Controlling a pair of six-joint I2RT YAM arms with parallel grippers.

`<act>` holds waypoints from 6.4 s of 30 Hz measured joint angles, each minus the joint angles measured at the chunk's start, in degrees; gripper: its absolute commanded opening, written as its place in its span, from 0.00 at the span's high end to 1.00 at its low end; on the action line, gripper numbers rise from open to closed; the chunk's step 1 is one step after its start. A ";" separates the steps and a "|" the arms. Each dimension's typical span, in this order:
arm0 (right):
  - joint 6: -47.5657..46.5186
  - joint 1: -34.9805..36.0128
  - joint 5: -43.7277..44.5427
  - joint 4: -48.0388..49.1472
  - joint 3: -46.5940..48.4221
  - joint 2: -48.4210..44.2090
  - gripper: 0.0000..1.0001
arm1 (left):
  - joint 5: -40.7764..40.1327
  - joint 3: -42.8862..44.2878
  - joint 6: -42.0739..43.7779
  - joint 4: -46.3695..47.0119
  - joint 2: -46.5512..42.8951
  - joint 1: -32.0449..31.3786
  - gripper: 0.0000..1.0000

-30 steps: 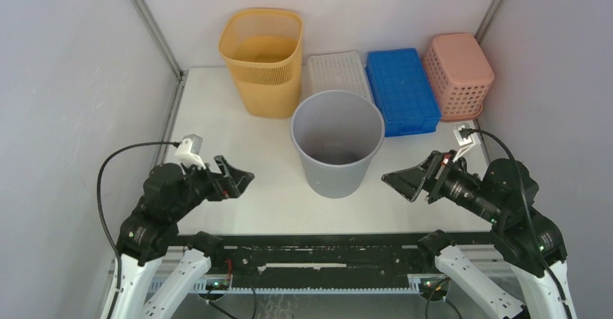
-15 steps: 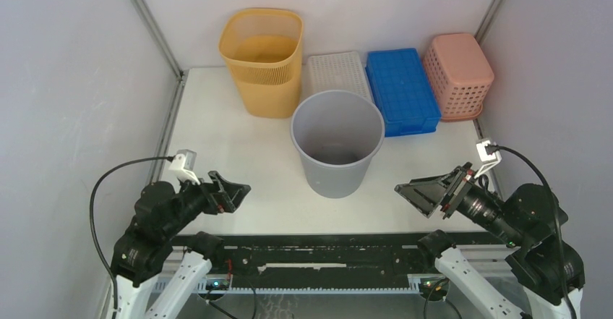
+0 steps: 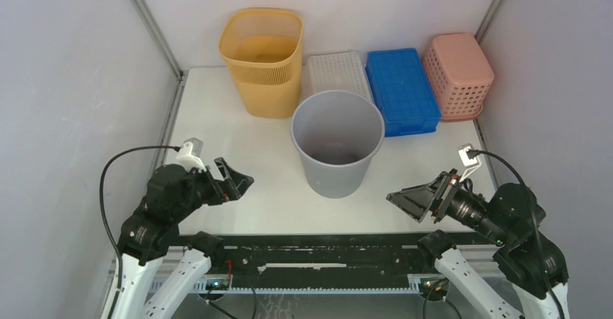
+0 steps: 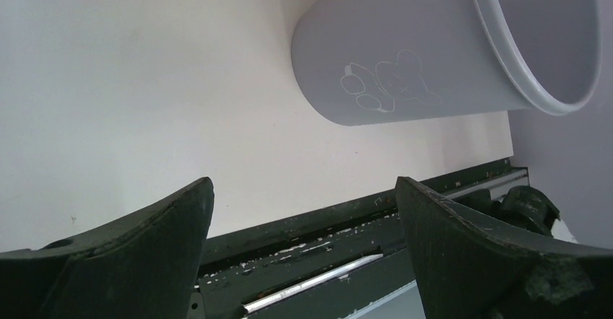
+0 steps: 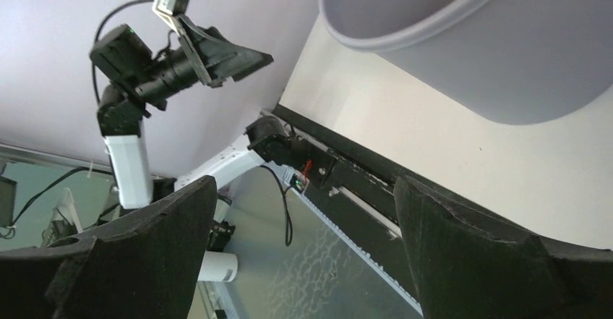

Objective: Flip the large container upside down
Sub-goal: Turn the container upside down at the center of the board.

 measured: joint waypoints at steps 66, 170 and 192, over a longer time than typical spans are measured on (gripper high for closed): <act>-3.15 27.85 39.45 -18.60 64.30 89.55 0.17 | -11.43 6.91 4.57 3.89 14.29 0.00 0.00; 32.61 0.92 -11.69 94.12 -23.76 59.87 0.87 | -11.08 4.26 3.04 3.89 12.02 0.00 0.00; 27.21 0.31 -11.74 85.88 -23.02 57.09 0.32 | -11.08 3.65 2.58 4.50 12.50 0.00 0.00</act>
